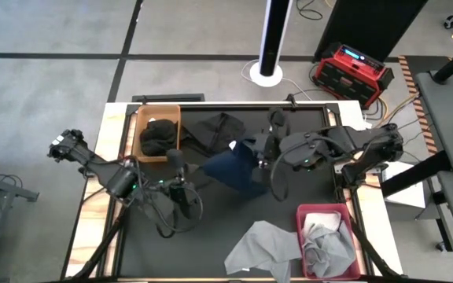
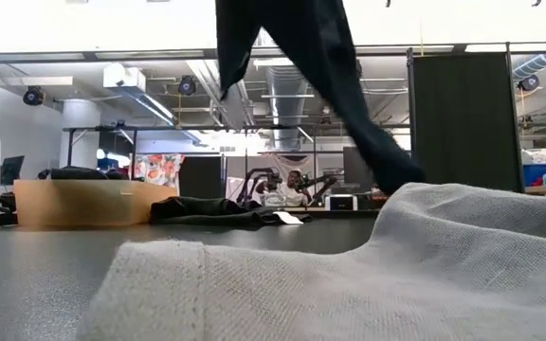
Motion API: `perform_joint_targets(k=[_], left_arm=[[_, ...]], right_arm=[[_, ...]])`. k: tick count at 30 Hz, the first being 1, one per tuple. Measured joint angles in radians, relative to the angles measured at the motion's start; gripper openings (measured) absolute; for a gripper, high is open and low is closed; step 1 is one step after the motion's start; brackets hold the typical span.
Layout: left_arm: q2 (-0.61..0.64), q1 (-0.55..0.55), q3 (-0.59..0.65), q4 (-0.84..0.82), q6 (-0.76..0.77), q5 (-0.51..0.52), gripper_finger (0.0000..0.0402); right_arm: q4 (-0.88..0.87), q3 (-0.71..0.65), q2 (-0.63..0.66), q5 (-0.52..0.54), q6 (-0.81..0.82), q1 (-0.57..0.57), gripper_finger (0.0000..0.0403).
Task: Sort towels by color in basket
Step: Put the dark blue towel into the orange bin
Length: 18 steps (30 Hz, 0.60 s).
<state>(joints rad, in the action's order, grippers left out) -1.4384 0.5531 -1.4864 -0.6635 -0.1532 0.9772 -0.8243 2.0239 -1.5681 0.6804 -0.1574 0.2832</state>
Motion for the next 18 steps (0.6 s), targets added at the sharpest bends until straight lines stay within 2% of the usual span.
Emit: perform_joint_targets(k=[5, 9, 12, 16, 18], left_arm=[[0.000, -0.071, 0.015, 0.009, 0.023, -0.008, 0.0190], [0.000, -0.137, 0.057, 0.053, 0.063, -0.089, 0.0172], [0.001, -0.167, 0.103, 0.143, 0.049, -0.088, 0.0128], [0.002, -0.170, 0.157, 0.268, -0.029, -0.090, 0.0024], [0.014, -0.163, 0.172, 0.321, -0.042, -0.082, 0.0011]], right_arm=[[-0.001, -0.001, -0.020, 0.000, -0.007, 0.000, 0.0008], [0.000, -0.001, -0.024, 0.000, -0.008, 0.000, 0.0008], [0.000, -0.001, -0.024, 0.000, -0.008, 0.000, 0.0008], [-0.010, -0.001, -0.023, 0.000, -0.006, 0.000, 0.0008], [-0.030, -0.001, -0.023, 0.004, 0.006, 0.000, 0.0008]])
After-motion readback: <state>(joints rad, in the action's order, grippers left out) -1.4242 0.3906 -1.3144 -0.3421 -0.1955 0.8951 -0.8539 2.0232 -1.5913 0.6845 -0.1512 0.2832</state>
